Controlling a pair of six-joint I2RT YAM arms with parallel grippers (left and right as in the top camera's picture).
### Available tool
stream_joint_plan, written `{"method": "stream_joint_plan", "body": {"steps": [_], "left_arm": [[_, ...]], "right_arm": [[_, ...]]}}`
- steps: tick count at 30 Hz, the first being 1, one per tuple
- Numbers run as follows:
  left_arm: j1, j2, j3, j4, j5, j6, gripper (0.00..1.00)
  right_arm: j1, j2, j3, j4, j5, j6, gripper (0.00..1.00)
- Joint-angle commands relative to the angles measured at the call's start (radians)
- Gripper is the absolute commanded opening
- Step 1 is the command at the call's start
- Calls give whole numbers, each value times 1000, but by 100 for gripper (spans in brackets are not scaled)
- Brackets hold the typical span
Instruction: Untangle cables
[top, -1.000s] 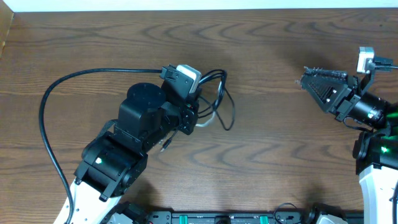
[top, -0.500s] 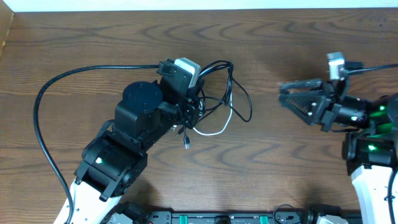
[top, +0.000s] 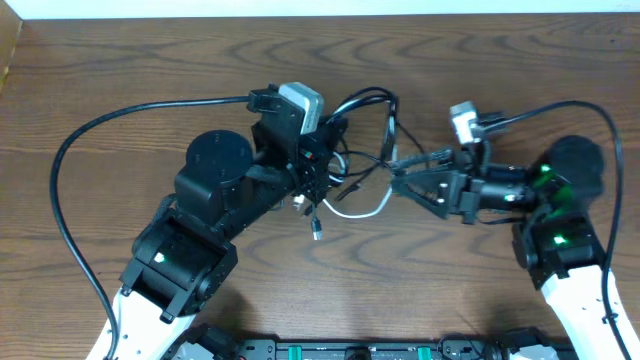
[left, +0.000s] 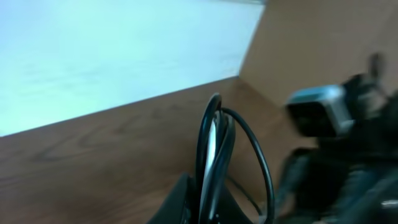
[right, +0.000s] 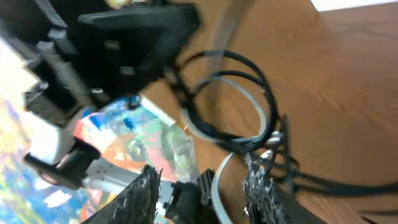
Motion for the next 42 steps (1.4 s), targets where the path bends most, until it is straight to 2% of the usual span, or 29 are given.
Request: {"method": "stream_joint_plan", "body": {"steps": [1,8,16,21,26,29,33,42], "left_arm": [[3,0,22,14,96,-40,7],[-14,0,23,14,108,-73,8],[-16,-3,23,45,127,-72,8],[-15,-4,23,55,119,-72,8],[-15,-17,23,58,119,-72,7],[-15,-17,23,58,119,-69,8],[-15,-15,23,59,119,-64,8],[-15,-15,23,49,118,-65,8]], "right_arm": [[58,20,10,-51,152,-126,43],[111,79,10,-148,378,-187,42],[109,151,10,-356,568,-255,38],[108,150,10,-383,599,-270,36],[95,150,10,-466,720,-273,34],[90,150,10,-449,648,-285,34],[90,150,10,-374,448,-359,36],[91,150,10,-217,200,-374,37]]}}
